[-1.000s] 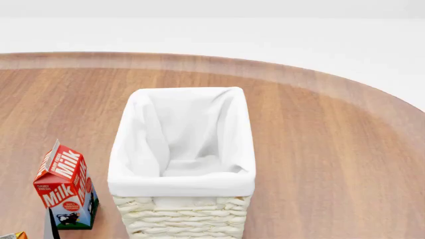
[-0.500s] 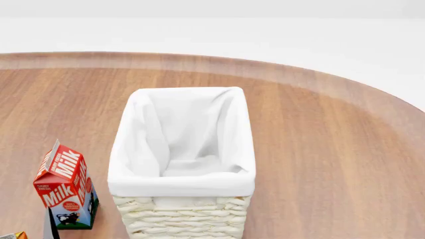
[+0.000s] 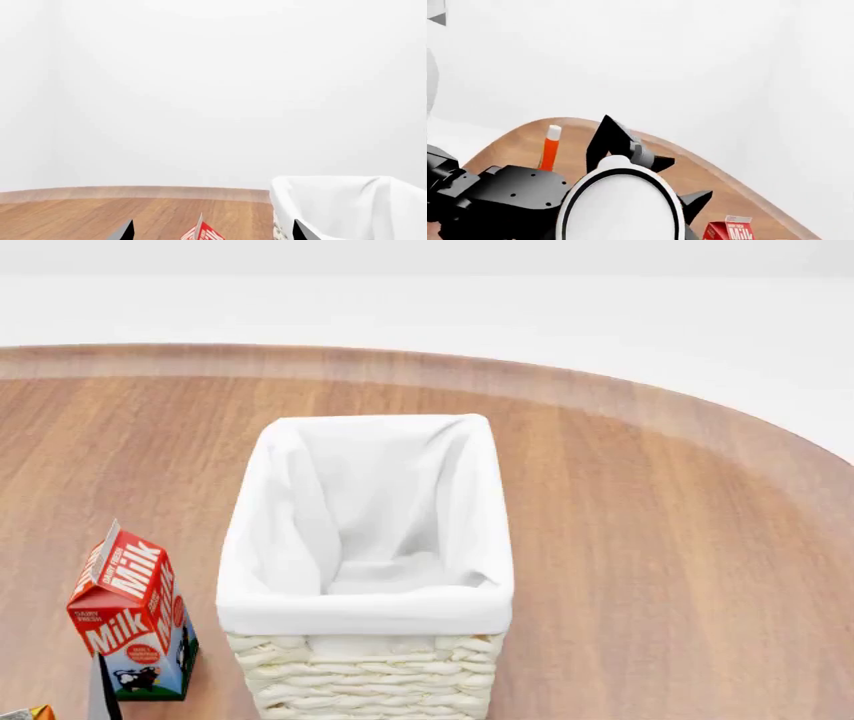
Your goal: Pick up the alphabet soup, and put it in the basket.
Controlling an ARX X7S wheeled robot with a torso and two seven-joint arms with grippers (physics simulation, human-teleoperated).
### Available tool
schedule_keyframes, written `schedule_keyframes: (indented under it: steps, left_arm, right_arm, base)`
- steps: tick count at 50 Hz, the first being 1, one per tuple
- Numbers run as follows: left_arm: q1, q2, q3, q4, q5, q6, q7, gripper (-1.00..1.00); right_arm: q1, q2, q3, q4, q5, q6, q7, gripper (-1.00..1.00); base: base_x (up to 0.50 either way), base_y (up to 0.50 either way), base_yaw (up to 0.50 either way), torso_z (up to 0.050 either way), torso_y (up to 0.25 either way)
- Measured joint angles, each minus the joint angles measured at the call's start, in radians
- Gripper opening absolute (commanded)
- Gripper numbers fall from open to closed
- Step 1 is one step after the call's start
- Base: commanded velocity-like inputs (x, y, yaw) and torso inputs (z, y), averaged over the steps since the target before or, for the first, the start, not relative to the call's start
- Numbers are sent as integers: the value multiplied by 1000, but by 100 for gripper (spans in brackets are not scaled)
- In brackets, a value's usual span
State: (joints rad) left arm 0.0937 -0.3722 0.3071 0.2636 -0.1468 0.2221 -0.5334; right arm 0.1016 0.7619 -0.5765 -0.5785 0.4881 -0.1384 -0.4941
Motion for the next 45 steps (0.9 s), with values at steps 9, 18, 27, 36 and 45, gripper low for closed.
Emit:
schedule_keyframes:
  steps: [9, 18, 27, 36, 45]
  left_arm:
    - [3, -2, 3, 3, 1, 1, -2, 100]
    - [4, -4, 4, 3, 1, 5, -3, 100]
    - [5, -6, 6, 2, 1, 7, -5, 100]
    - [3, -7, 7, 1, 0, 8, -6, 100]
    - [1, -8, 9, 1, 0, 6, -8, 100]
  right_arm:
    - [-18, 17, 41, -48, 100, -53, 6, -100]
    - [-28, 12, 83, -75, 186, -115, 19, -100]
    - [-22, 1, 121, -99, 244, -150, 53, -100]
    - [10, -20, 156, -120, 277, -152, 122, -100]
    - [86, -58, 168, -134, 237, -70, 247, -100]
  base:
    - [0, 0, 0, 0, 0]
    - [0, 0, 0, 0, 0]
    - [0, 0, 0, 0, 0]
    - [0, 0, 0, 0, 1]
    - [0, 0, 0, 0, 0]
